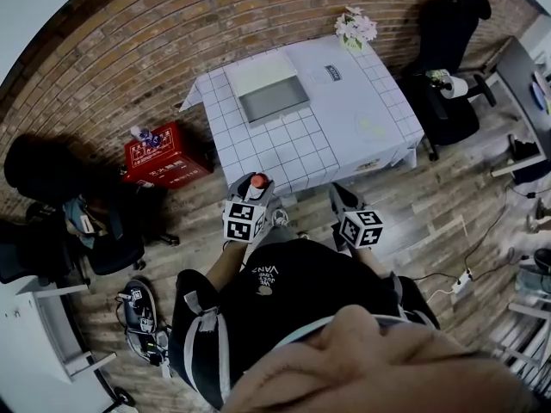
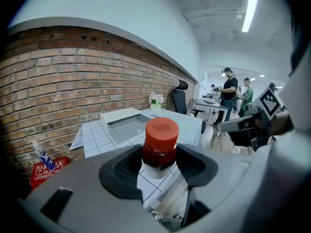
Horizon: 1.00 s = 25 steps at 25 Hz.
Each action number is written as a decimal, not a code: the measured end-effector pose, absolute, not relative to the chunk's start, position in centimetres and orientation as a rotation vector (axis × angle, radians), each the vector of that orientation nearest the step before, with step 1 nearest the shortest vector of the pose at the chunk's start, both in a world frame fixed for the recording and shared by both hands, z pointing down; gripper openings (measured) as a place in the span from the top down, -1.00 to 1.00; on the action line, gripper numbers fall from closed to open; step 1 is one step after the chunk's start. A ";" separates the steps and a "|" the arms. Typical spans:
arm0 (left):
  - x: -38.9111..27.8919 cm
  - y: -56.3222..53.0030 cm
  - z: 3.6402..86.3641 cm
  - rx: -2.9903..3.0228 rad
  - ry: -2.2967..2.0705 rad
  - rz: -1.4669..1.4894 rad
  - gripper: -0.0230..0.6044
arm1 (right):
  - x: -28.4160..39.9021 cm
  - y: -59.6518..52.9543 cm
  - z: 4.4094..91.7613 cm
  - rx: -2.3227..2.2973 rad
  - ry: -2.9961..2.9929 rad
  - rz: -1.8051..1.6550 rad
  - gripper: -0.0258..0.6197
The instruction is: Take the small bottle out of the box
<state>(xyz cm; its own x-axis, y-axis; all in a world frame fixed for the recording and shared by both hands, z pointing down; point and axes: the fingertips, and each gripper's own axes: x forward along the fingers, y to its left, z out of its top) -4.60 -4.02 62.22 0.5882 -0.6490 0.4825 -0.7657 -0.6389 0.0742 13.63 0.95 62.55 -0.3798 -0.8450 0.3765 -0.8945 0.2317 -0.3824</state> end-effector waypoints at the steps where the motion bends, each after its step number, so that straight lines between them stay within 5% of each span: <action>1: -4.7 -3.7 62.3 2.542 -1.163 0.610 0.21 | 13.5 1.1 62.6 1.689 -2.396 0.842 0.91; 25: -11.5 -2.9 62.7 2.513 -1.111 0.618 0.21 | 6.9 0.8 63.0 1.730 -2.334 0.855 0.91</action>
<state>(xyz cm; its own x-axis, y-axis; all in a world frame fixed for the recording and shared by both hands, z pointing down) -11.52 -2.87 62.74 0.6033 -0.6152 0.5076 -0.7555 -0.6448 0.1164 6.94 0.84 62.98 -0.3432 -0.8458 0.4084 -0.9095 0.1906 -0.3694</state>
